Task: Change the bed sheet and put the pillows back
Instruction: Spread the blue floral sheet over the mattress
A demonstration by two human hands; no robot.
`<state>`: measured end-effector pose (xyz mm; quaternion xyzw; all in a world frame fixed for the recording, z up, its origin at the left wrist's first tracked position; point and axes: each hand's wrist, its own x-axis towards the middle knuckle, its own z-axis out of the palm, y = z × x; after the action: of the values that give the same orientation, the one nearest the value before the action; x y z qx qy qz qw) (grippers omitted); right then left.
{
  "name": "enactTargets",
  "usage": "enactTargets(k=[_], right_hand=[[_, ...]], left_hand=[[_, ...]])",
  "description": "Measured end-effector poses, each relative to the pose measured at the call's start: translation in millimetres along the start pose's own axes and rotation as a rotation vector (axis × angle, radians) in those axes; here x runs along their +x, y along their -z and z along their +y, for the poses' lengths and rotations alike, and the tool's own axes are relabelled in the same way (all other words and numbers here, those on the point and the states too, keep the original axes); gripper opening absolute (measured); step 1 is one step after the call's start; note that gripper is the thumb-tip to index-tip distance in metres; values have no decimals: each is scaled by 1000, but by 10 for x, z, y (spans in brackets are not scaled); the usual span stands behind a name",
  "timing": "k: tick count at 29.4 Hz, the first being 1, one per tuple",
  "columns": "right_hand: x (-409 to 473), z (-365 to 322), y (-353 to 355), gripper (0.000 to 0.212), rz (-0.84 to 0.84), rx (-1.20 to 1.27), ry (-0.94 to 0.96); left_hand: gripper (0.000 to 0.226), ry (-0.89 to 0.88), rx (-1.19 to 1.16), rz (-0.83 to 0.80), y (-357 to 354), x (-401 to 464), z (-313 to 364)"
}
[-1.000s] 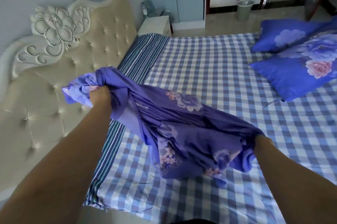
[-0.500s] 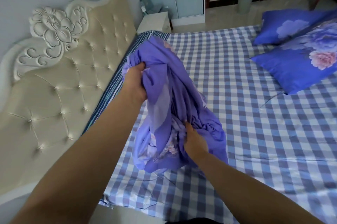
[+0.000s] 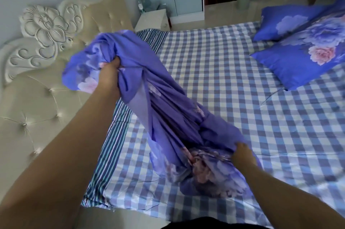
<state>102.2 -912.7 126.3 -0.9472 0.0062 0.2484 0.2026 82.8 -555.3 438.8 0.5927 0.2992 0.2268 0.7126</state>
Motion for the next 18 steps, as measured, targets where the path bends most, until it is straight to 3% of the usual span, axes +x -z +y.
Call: enactTargets(k=[3,7,9,11,14,16,18], right_hand=[[1,-695,189,69,127,170,319],[121,-1119,419,101,46,53,371],[162,-1224,409,91,-44,-119,438],[168,-1284,350,63,-183,-157,514],[105,-1220,315,43,-312,-11,456],[140,-1052,406,40,-207,106,323],[217,-775,558,36,-77,267,67]], left_hand=[[28,46,-5,-133,-239,-141,-17],[45,-5,-4,-223,-255,-284,222],[56,-57,-20,-267,-165,-323,344],[54,-113,-32,-268,-81,-286,451],[28,-95,-15,-43,122,28,492],[37,-106,199,238,381,277,370],[42,-66,528,448,644,397,172]])
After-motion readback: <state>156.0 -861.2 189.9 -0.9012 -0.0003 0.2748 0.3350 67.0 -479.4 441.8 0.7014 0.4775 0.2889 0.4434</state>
